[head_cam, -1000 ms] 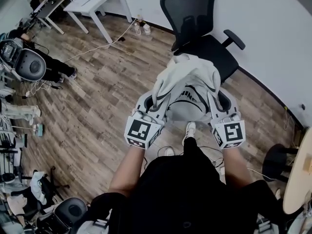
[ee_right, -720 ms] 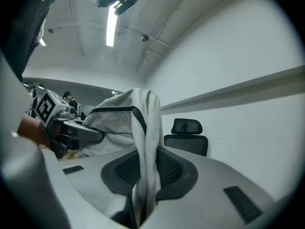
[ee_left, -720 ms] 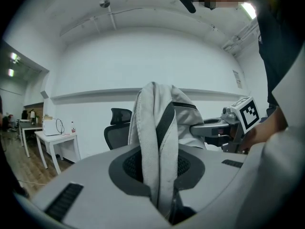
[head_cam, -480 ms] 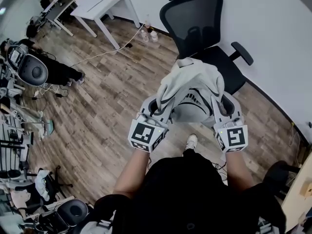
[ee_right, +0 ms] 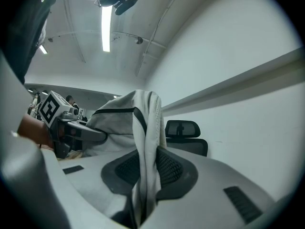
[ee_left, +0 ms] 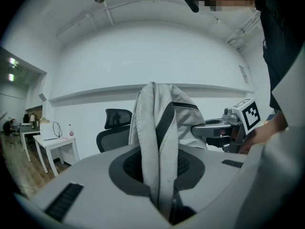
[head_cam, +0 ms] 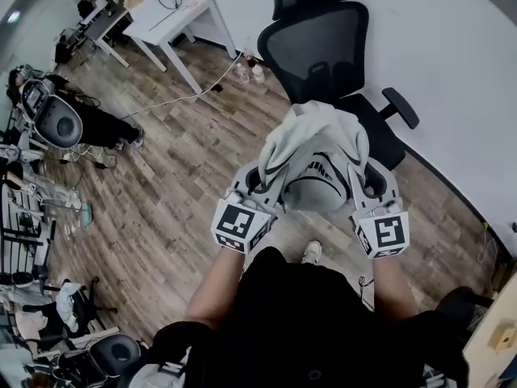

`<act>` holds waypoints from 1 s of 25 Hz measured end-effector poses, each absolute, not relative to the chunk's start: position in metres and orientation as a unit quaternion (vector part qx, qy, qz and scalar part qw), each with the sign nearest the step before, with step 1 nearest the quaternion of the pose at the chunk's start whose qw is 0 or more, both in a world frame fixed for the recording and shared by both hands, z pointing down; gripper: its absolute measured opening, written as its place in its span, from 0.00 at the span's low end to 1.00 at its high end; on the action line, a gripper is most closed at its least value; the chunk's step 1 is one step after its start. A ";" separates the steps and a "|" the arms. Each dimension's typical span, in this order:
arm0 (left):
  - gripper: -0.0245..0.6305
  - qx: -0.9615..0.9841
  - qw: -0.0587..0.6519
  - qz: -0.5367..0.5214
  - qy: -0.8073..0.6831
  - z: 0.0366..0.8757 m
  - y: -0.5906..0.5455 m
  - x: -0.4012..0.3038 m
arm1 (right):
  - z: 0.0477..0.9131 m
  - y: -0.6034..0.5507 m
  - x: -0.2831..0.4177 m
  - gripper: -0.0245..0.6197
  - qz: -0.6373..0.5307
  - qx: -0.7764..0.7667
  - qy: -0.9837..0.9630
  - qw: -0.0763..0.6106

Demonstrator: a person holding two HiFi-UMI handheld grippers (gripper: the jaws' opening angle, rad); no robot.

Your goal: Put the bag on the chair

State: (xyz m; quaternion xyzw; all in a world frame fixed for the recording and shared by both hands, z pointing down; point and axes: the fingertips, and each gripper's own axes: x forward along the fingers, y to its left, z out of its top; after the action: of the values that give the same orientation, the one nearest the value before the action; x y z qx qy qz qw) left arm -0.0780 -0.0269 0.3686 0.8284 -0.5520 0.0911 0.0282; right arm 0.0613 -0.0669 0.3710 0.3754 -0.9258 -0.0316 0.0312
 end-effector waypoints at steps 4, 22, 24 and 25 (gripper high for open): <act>0.15 0.829 0.012 0.093 -0.551 0.363 -0.039 -0.074 | 0.365 -0.079 0.065 0.16 -0.038 0.377 -0.925 0.027; 0.15 0.863 0.017 0.058 -0.501 0.365 -0.185 -0.091 | 0.358 -0.216 0.048 0.16 -0.047 0.434 -0.899 0.044; 0.15 0.867 0.016 0.055 -0.496 0.366 -0.204 -0.094 | 0.359 -0.232 0.044 0.16 -0.053 0.441 -0.894 0.056; 0.15 0.868 0.015 0.054 -0.493 0.367 -0.213 -0.095 | 0.361 -0.239 0.042 0.16 -0.053 0.445 -0.892 0.060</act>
State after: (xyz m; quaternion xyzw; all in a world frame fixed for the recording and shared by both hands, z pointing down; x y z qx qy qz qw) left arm -0.0947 -0.2129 0.3667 0.8685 -0.4926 0.0536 0.0151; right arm 0.0424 -0.2390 0.3607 0.4445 -0.8922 -0.0529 0.0604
